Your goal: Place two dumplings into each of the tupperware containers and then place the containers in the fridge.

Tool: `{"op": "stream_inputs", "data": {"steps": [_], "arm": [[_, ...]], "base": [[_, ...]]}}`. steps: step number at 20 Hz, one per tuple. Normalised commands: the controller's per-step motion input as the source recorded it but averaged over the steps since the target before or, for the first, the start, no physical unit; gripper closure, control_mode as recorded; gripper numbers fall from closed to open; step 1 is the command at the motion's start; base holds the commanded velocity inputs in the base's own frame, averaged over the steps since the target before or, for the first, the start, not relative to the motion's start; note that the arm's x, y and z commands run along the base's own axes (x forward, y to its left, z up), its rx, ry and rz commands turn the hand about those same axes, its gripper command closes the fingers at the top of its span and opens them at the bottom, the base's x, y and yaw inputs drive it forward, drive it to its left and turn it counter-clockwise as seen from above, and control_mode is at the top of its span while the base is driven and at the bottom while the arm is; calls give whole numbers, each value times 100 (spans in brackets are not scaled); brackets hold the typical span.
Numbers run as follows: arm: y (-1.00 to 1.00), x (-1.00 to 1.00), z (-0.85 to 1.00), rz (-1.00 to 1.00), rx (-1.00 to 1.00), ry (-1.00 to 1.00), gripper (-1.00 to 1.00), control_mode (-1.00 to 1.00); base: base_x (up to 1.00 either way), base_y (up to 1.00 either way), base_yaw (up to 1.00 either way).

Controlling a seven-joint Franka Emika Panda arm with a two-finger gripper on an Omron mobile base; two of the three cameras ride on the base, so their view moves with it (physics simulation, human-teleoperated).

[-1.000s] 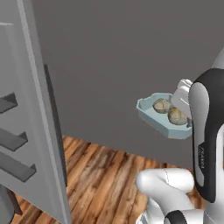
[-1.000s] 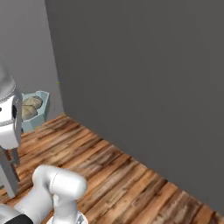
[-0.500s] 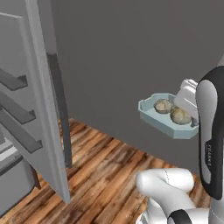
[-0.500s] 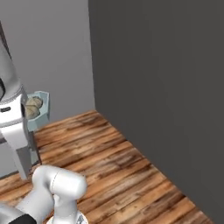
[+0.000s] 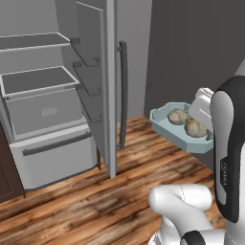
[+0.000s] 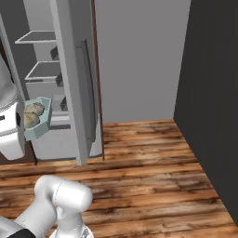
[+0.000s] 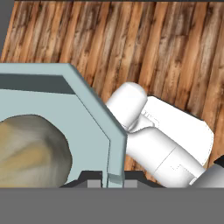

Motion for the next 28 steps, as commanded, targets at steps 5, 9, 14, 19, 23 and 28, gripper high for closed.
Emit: {"op": "stream_inputs", "data": {"steps": [5, 9, 14, 19, 23, 28], "arm": [[0, 0, 0, 0, 0, 0, 100, 100], [0, 0, 0, 0, 0, 0, 100, 100], [0, 0, 0, 0, 0, 0, 100, 100], [0, 0, 0, 0, 0, 0, 100, 100], [0, 0, 0, 0, 0, 0, 100, 100], [0, 0, 0, 0, 0, 0, 100, 100]], "base": [[-18, 95, 21], [38, 100, -6], [78, 80, -8], [63, 6, -17], [80, 3, -9], [92, -10, 7]]}}
